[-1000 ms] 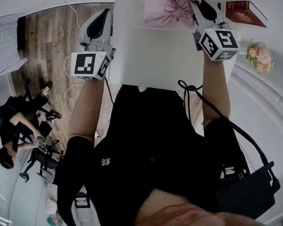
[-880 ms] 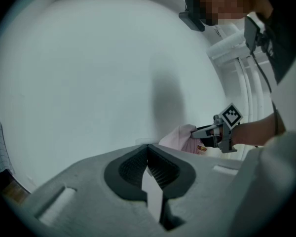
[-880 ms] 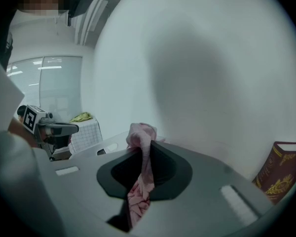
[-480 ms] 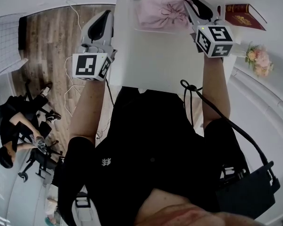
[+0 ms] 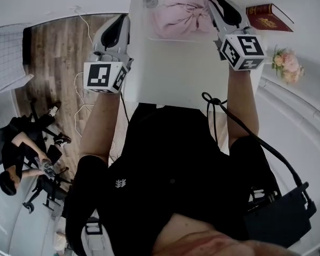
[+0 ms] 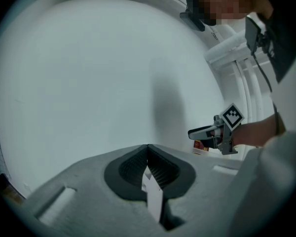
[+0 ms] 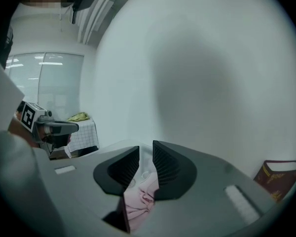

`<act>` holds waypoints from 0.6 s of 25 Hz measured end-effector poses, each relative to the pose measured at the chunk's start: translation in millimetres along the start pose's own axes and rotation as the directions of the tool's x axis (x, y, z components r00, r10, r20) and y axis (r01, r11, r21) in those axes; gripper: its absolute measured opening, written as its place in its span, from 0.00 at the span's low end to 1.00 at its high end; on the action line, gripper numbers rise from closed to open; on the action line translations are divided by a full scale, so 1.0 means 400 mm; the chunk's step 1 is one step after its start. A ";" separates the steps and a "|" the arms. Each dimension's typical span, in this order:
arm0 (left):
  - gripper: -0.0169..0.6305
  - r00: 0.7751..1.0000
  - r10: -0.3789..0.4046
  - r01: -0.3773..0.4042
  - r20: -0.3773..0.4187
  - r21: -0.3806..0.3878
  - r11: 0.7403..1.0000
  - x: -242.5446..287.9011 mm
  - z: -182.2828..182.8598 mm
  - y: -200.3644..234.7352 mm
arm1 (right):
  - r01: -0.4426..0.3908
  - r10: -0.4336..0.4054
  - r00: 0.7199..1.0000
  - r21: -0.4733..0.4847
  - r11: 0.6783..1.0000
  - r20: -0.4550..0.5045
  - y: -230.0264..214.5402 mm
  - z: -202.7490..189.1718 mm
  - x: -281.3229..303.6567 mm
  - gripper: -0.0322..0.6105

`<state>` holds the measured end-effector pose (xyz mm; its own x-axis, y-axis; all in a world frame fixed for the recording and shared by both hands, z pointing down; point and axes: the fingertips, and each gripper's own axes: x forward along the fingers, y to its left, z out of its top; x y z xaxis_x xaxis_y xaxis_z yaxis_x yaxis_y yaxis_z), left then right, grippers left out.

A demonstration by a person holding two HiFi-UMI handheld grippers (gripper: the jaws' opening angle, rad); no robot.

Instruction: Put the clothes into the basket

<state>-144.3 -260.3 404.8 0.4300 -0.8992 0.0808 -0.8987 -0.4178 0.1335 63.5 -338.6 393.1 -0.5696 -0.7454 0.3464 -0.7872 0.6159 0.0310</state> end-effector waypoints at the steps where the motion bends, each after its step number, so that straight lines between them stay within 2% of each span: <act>1: 0.03 1.000 -0.003 0.003 0.006 0.003 1.000 0.001 0.008 -0.003 | 0.006 -0.006 1.000 0.002 1.000 0.014 -0.001 0.007 -0.009 0.19; 6: 0.03 0.999 -0.028 0.027 0.037 0.015 1.000 0.011 0.047 -0.028 | 0.020 -0.022 0.992 0.018 1.000 0.123 0.002 0.050 -0.067 0.19; 10: 0.03 0.997 -0.051 0.050 0.054 0.021 0.999 0.017 0.075 -0.065 | 0.000 -0.012 0.978 0.056 0.998 0.208 0.004 0.076 -0.132 0.17; 14: 0.03 0.995 -0.077 0.075 0.068 0.039 0.996 0.021 0.096 -0.103 | -0.007 -0.010 0.968 0.067 0.998 0.252 -0.003 0.082 -0.193 0.15; 15: 0.03 0.994 -0.083 0.080 0.071 0.044 0.996 0.021 0.100 -0.110 | 0.002 -0.020 0.966 0.068 0.998 0.257 -0.008 0.079 -0.207 0.08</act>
<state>-104.4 -254.8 360.0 0.4957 -0.8685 -0.0010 -0.8644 -0.4935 0.0961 105.5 -287.0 334.5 -0.5955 -0.7980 0.0930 -0.8028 0.5953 -0.0323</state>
